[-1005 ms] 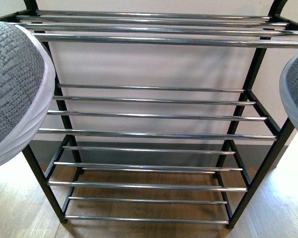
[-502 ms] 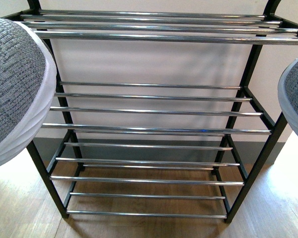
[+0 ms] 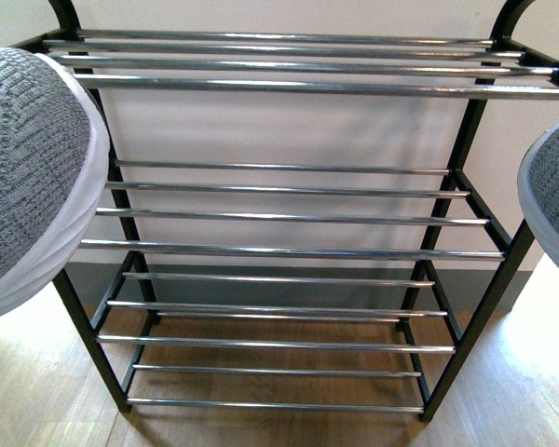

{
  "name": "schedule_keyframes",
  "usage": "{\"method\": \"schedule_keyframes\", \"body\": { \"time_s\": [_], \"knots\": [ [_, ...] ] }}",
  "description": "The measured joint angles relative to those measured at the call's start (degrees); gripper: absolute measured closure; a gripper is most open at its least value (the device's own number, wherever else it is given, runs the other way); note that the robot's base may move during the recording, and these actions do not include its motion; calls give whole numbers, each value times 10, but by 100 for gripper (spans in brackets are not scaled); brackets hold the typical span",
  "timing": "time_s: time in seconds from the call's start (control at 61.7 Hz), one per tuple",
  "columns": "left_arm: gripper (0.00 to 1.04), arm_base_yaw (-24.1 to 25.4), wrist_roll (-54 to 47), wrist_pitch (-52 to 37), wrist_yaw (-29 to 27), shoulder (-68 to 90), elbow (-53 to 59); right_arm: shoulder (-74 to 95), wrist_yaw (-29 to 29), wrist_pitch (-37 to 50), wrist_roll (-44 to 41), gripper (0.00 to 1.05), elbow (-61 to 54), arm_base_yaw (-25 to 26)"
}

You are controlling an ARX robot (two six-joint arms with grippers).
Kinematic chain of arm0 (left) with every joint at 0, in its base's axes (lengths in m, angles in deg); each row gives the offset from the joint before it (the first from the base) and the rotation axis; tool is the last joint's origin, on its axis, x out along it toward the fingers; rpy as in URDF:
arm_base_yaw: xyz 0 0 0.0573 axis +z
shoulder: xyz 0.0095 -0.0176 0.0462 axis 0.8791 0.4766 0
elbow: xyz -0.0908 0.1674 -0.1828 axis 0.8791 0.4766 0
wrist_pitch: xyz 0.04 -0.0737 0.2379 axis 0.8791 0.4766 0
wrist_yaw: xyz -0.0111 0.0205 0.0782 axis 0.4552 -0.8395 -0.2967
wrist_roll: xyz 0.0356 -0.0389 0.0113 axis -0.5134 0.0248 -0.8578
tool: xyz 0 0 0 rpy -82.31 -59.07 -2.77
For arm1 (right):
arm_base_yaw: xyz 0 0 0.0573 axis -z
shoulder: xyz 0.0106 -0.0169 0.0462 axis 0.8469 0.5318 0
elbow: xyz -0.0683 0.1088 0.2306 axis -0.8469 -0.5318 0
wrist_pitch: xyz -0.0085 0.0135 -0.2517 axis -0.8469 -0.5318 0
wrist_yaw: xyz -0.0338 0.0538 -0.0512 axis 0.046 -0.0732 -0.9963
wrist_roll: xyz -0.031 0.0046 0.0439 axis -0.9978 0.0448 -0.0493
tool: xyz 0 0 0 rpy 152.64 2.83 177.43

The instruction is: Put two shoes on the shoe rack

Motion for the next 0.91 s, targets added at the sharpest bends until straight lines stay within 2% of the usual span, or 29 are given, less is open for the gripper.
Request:
{"method": "schedule_keyframes", "body": {
  "time_s": [0.907],
  "knots": [
    [103, 0, 0, 0, 0, 0, 0, 0, 0, 0, 0, 103, 0, 0]
  ]
}}
